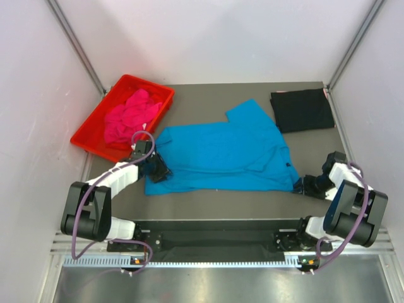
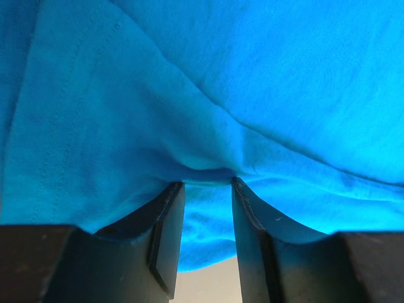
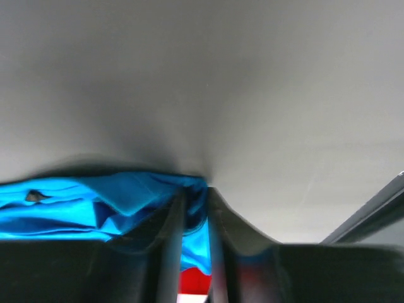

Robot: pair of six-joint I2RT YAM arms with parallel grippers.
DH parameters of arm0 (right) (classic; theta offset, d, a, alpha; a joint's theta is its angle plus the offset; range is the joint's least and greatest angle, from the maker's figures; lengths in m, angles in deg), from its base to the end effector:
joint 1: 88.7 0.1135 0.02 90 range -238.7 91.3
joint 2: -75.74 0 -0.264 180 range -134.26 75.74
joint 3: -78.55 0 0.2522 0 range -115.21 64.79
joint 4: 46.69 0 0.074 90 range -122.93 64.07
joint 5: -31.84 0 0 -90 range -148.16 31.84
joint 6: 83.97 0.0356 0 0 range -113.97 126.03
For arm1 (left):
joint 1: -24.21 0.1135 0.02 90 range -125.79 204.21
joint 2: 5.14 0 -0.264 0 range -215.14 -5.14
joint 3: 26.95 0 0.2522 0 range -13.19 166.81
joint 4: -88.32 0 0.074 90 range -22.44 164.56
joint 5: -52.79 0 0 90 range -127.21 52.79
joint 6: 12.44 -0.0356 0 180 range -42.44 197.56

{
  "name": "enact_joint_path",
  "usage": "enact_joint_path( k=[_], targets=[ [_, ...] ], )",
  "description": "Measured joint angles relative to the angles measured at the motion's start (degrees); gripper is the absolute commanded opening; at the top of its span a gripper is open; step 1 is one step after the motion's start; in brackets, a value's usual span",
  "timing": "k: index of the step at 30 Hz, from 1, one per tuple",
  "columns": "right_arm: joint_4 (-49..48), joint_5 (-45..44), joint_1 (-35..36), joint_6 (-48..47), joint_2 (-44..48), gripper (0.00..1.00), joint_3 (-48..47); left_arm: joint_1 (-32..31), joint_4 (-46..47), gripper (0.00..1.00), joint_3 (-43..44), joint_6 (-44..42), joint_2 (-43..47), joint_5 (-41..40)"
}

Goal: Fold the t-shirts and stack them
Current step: Fold the tshirt

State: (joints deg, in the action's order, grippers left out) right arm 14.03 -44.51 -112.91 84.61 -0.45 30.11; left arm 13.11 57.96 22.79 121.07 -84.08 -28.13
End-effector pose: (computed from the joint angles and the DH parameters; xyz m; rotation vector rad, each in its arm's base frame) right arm 0.1704 -0.0674 0.1439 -2.3706 -1.8990 -0.3419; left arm 0.2391 -0.0526 0.1555 -0.6955 2.6017 -0.5260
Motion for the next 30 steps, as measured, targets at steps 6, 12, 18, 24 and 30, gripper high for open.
enact_joint_path(
  k=[6, 12, 18, 24, 30],
  targets=[
    [0.50, -2.36, -0.07, -1.05, -0.13, 0.00, -0.31, -0.04, -0.04, 0.41, 0.28, 0.31, -0.70, -1.22],
    [6.10, -11.98, -0.11, -7.98, -2.51, 0.00, -8.59, -0.35, -0.61, 0.41, 2.05, 0.81, -3.08, -3.17],
    [7.76, -15.82, -0.13, -13.00, -3.82, 0.00, -9.84, -0.59, -0.92, 0.41, 2.38, 2.01, -3.32, -4.22],
    [7.54, -16.35, -0.13, -15.61, -3.82, 0.09, -8.24, -0.70, -1.14, 0.41, 2.36, 3.08, -2.49, -4.92],
    [8.90, -19.34, -0.61, -18.49, -2.64, 0.23, -10.10, -0.50, -3.80, 0.41, 2.27, 2.86, -0.07, -10.73]
  ],
)
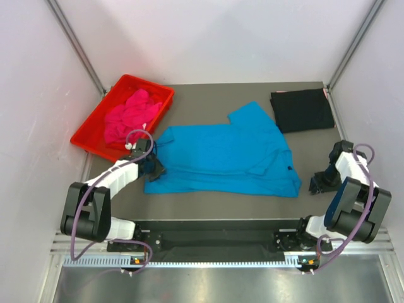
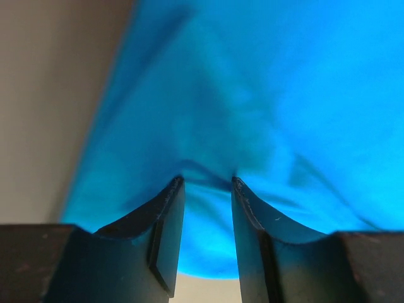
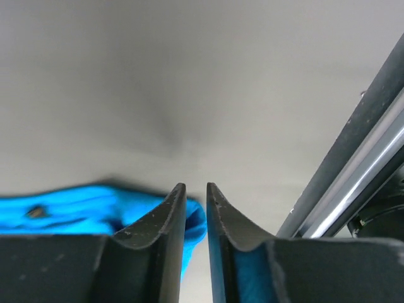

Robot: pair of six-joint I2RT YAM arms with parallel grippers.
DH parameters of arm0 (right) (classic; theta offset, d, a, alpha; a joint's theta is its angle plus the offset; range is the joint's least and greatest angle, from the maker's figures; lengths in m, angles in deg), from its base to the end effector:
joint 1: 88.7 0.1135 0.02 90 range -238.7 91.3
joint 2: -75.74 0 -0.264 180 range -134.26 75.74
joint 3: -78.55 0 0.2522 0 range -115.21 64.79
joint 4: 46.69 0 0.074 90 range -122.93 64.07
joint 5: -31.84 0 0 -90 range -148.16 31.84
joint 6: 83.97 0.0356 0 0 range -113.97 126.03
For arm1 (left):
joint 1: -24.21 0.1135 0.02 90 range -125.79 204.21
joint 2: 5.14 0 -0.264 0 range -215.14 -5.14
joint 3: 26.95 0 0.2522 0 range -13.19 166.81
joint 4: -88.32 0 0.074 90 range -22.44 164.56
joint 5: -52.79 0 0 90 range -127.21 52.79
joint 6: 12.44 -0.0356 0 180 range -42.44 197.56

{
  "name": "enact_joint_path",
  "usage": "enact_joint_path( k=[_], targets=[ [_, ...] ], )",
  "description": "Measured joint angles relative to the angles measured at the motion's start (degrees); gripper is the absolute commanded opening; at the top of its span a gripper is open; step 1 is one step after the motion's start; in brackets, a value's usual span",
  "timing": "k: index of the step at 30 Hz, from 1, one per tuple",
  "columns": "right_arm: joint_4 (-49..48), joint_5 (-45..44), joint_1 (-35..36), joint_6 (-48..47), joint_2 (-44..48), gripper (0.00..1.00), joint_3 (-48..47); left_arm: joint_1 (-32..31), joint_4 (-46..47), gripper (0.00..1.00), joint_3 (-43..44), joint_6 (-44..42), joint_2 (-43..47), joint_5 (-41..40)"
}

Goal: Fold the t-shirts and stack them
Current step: Fold the tshirt

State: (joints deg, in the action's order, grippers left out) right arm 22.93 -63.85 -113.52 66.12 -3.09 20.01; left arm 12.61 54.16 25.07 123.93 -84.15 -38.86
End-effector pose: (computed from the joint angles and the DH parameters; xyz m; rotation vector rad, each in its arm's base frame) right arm 0.1851 -0.0895 0.1756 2.0971 2.2920 -0.1464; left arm 0.2424 -0.0487 0.1622 -0.8077 2.5467 -0.2994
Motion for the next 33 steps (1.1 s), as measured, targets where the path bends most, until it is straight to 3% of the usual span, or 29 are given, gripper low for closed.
enact_joint_path(
  k=[8, 12, 17, 25, 33],
  targets=[
    [-1.14, -0.20, 1.95, -3.63, 8.44, 0.20, -4.96, 0.46, -7.56, 0.43, 2.64, -0.92, 3.65, -4.00],
    [-8.02, 5.53, 10.08, -9.53, 9.11, 0.20, -5.20, 0.48, -7.10, 0.43, 4.07, -3.30, 3.61, -0.63],
    [-16.04, 12.96, 18.86, -16.20, 3.19, 0.18, -6.40, 0.50, -5.81, 0.44, 4.57, -6.73, 3.48, 6.05],
    [-23.39, 13.22, 18.67, -19.23, -2.73, 0.17, 2.95, 1.95, -3.78, 0.44, 4.94, -7.54, 2.60, 10.08],
    [-24.76, 11.96, 16.11, -19.23, -1.33, 0.13, 5.42, 2.89, -5.53, 0.42, 3.28, -2.62, 3.28, 0.52]
  ],
)
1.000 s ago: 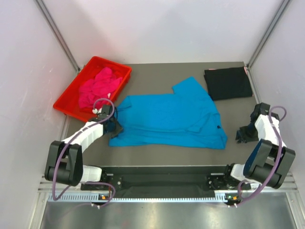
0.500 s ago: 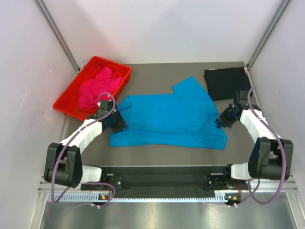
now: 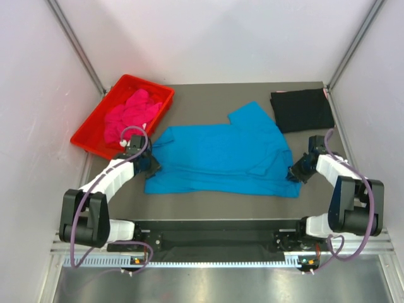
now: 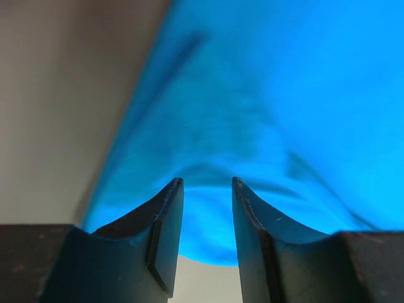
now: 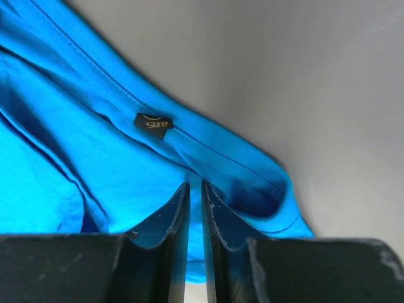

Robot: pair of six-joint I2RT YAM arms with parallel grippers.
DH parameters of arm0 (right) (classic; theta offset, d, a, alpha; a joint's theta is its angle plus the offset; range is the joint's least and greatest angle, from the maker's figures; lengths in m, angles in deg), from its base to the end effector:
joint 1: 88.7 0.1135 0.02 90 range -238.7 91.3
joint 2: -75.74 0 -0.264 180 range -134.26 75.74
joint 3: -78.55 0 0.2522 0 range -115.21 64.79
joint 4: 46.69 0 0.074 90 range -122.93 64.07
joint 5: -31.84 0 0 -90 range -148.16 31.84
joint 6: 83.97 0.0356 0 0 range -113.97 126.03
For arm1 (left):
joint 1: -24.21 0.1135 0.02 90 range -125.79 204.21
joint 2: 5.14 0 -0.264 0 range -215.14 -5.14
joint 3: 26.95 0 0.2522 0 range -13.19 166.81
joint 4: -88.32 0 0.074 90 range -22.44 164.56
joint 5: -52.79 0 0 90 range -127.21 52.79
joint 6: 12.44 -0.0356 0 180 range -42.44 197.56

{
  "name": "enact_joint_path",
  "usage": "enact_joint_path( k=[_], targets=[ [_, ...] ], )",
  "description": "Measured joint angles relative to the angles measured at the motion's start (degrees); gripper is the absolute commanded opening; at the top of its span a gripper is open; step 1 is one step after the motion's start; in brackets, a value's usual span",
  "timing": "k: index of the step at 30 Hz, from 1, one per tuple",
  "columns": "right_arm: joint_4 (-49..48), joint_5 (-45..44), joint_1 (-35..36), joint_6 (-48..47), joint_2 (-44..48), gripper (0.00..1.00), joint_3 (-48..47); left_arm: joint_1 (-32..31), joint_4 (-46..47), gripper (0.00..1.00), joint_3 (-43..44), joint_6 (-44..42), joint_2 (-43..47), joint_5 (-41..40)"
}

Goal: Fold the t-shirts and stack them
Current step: Fold the tshirt

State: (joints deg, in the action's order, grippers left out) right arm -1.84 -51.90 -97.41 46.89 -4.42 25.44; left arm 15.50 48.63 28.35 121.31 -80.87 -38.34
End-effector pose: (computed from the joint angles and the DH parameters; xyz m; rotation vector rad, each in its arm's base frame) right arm 0.2314 -0.0315 0.1549 1.1744 2.6028 0.2760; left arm 0.2431 -0.0365 0.1863 -0.8045 2.5254 -0.2891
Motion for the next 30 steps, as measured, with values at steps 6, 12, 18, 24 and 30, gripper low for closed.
enact_joint_path(
  k=[6, 12, 18, 24, 30],
  targets=[
    [-0.17, -4.17, -0.07, 2.40, 4.35, 0.14, 3.04, 0.04, -5.38, 0.42, -3.63, 5.70, 3.13, -8.13],
    [3.21, -7.91, -0.44, 3.30, 9.35, 0.22, 4.33, 0.11, -5.95, 0.42, -5.27, 7.39, 10.01, -12.55],
    [6.86, -7.87, 3.91, 7.74, 11.87, 0.31, -0.59, 0.15, -6.73, 0.39, -7.19, 9.16, 9.27, -14.97],
    [5.31, -4.94, 12.92, 15.23, 9.31, 0.35, -3.74, 0.22, -8.04, 0.41, -6.60, 9.11, 9.29, -15.34],
    [2.71, -3.98, 22.01, 24.39, 2.56, 0.39, -4.31, 0.28, -5.79, 0.41, -1.57, 5.68, 11.21, -12.96]
  ],
)
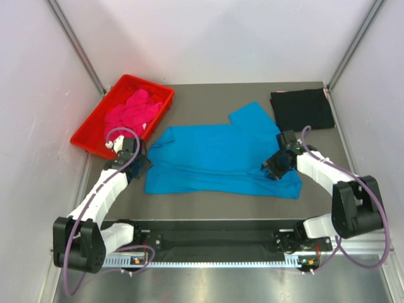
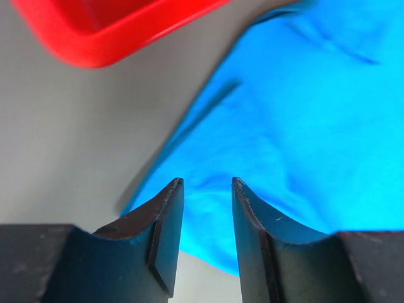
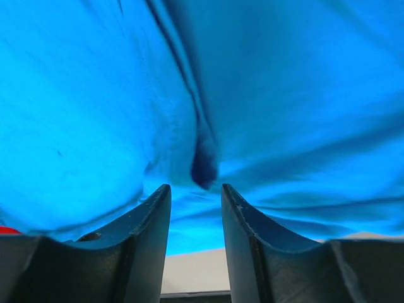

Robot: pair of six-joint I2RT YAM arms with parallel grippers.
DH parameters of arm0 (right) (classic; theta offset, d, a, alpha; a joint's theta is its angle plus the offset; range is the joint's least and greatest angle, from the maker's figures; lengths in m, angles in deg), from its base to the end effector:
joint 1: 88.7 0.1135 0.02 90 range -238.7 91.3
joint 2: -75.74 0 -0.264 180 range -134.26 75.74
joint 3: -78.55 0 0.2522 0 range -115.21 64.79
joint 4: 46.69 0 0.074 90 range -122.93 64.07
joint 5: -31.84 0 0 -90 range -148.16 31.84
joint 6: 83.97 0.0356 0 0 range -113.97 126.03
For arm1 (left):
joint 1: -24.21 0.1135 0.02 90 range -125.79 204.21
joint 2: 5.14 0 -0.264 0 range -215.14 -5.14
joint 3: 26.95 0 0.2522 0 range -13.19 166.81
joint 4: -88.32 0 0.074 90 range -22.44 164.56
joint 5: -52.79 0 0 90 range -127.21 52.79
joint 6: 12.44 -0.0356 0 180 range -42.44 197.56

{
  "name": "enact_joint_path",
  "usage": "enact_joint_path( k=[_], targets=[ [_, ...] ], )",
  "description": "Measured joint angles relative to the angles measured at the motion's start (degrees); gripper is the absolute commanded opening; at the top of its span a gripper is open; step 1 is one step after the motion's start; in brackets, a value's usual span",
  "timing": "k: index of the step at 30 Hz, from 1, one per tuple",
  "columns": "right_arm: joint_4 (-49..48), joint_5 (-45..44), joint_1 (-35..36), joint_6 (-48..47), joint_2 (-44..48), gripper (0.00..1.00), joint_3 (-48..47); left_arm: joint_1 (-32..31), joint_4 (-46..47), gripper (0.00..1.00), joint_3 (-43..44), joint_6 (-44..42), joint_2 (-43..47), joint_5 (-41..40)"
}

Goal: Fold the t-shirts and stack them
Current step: Fold the tshirt

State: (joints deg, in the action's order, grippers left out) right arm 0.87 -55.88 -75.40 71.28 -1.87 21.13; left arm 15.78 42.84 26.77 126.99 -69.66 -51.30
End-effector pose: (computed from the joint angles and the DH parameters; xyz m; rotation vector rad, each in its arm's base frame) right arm 0.2347 0.0569 0.1829 1.2335 2.5572 0.3972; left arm 0.2134 -0.0229 0.2143 -0.9672 2.3184 -0.0965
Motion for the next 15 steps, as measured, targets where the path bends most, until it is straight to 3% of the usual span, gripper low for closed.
enact_joint_path(
  k=[9, 10, 14, 15],
  targets=[
    [-3.54, -0.57, 2.49, 5.55, -6.45, 0.36, -0.31, 0.04, 1.90, 0.41, 0.44, -4.33, 2.27, 2.29],
    [-3.74, -0.68, 2.51, 5.86, -6.58, 0.32, -0.31, 0.04, 2.01, 0.41, 0.44, -4.57, 2.27, 2.29],
    [-3.61, -2.36, 2.84, 6.12, -6.58, 0.00, -1.22, 0.04, 2.27, 0.41, 0.44, -5.07, 2.23, 2.21],
    [-3.30, -3.02, 3.06, 5.92, -6.58, 0.00, -2.03, 0.04, 2.29, 0.42, 0.44, -5.11, 2.12, 2.10]
  ],
)
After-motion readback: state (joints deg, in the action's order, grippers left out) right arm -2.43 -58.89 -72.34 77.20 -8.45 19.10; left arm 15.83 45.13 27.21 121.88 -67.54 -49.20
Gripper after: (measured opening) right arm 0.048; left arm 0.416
